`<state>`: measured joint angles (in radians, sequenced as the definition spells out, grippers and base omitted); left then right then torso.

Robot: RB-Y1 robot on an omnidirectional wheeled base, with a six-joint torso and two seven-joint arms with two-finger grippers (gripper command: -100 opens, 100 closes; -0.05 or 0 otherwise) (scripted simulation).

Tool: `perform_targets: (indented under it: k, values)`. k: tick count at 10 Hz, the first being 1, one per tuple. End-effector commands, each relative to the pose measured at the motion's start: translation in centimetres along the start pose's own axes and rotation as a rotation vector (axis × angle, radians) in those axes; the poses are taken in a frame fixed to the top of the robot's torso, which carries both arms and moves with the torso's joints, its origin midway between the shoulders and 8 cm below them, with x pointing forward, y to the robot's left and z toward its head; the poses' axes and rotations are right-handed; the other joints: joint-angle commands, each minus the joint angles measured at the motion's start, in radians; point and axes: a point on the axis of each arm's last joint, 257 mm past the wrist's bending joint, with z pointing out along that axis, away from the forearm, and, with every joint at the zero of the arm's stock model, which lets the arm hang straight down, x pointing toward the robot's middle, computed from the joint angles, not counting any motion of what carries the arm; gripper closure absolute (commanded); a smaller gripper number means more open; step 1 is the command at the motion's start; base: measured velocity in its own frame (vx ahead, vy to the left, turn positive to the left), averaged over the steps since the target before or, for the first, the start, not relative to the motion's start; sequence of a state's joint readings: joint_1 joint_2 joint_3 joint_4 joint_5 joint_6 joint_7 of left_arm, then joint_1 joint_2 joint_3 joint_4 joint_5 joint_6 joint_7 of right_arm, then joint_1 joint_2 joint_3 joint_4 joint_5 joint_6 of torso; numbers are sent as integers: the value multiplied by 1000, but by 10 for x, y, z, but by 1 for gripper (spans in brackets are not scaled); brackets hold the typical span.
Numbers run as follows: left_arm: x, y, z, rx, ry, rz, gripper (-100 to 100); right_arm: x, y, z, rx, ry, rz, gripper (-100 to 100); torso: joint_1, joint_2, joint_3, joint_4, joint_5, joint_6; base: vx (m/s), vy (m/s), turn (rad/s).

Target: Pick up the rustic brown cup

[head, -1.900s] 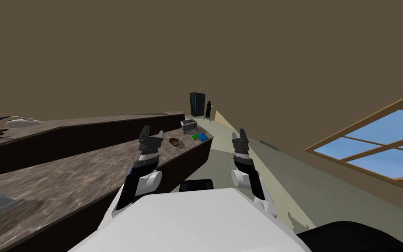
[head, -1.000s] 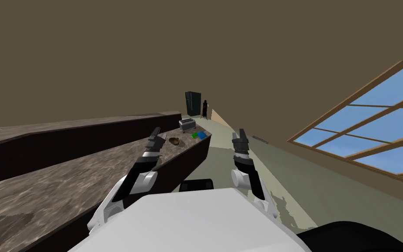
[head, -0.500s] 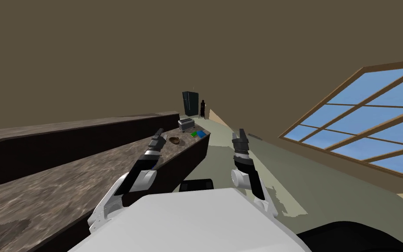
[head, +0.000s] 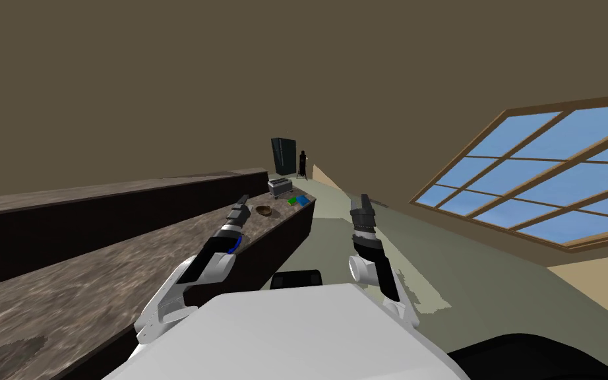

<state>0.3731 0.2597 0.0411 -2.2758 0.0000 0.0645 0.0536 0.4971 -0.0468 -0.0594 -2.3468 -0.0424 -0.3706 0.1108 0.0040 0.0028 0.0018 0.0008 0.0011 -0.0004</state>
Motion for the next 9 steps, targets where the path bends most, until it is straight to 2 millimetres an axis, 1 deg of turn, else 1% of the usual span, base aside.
perform_targets:
  k: [1,2,5,6,7,8,9]
  values:
    - [-3,12,2,-46,1,19,-100,0,0,0,0,0,0,0,0,0,0,0,0,0,-58,44,-99]
    - [-3,14,1,-56,0,19,-100,0,0,0,0,0,0,0,0,0,0,0,0,0,-53,38,-78]
    - [-11,34,4,-134,-1,49,-100,0,0,0,0,0,0,0,-1,0,0,0,0,0,-55,43,-111]
    - [-11,38,4,-149,-2,50,-100,0,0,0,0,0,0,0,0,0,0,0,0,0,-47,47,-86]
    - [-16,48,4,-186,-3,63,-100,0,0,0,0,0,0,0,0,-1,0,0,0,0,-49,51,-134]
    - [-16,51,4,-198,-4,63,-100,0,0,0,0,0,0,0,0,-1,0,0,0,0,-42,40,-64]
    - [-21,61,4,-239,-7,75,-100,0,0,0,0,0,0,0,0,-1,-1,0,0,0,-45,38,-107]
